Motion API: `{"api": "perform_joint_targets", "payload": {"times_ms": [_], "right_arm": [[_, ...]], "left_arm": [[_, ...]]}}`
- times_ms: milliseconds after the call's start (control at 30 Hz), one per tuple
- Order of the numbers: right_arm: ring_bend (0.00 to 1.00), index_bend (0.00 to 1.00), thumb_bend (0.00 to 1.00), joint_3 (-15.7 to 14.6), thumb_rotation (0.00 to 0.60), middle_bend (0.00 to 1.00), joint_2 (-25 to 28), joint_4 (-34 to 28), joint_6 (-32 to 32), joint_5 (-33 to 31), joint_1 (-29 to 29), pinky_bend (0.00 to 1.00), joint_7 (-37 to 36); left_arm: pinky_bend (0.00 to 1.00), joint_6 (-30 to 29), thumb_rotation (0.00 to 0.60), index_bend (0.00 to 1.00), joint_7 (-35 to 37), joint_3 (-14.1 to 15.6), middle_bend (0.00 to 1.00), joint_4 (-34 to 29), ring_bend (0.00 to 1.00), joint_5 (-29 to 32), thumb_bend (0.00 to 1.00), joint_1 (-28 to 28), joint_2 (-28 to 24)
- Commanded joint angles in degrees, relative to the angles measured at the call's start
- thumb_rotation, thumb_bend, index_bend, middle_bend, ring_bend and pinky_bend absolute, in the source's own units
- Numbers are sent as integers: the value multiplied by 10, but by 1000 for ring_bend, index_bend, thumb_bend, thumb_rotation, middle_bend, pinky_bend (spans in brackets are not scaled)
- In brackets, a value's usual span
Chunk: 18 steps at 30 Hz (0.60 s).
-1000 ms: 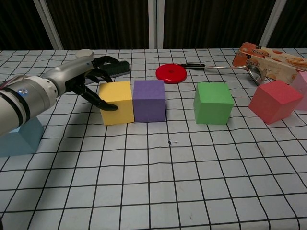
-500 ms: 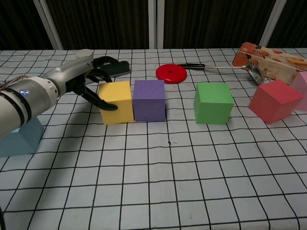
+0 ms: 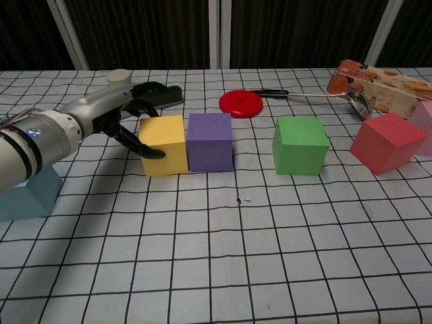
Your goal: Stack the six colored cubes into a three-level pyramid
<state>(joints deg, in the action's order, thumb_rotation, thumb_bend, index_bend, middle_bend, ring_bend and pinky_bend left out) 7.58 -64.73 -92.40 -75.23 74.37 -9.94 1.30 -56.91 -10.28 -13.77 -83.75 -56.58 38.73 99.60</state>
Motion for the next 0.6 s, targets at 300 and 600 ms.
{"api": "perform_joint_targets", "payload": {"times_ms": [300,600], "right_arm": [[0,0,15,-1,600,0,0,0,5,-2,-1,0,0],[0,0,14,2,600,0,19,-30,17,21,-24,0,38]], "left_arm": [[146,-5,600,50,6,0,128,-14,95,-6,113,-3,-7],[146,-60,600,39,4,12,117,-94,33,-37,101,-45,-93]]}}
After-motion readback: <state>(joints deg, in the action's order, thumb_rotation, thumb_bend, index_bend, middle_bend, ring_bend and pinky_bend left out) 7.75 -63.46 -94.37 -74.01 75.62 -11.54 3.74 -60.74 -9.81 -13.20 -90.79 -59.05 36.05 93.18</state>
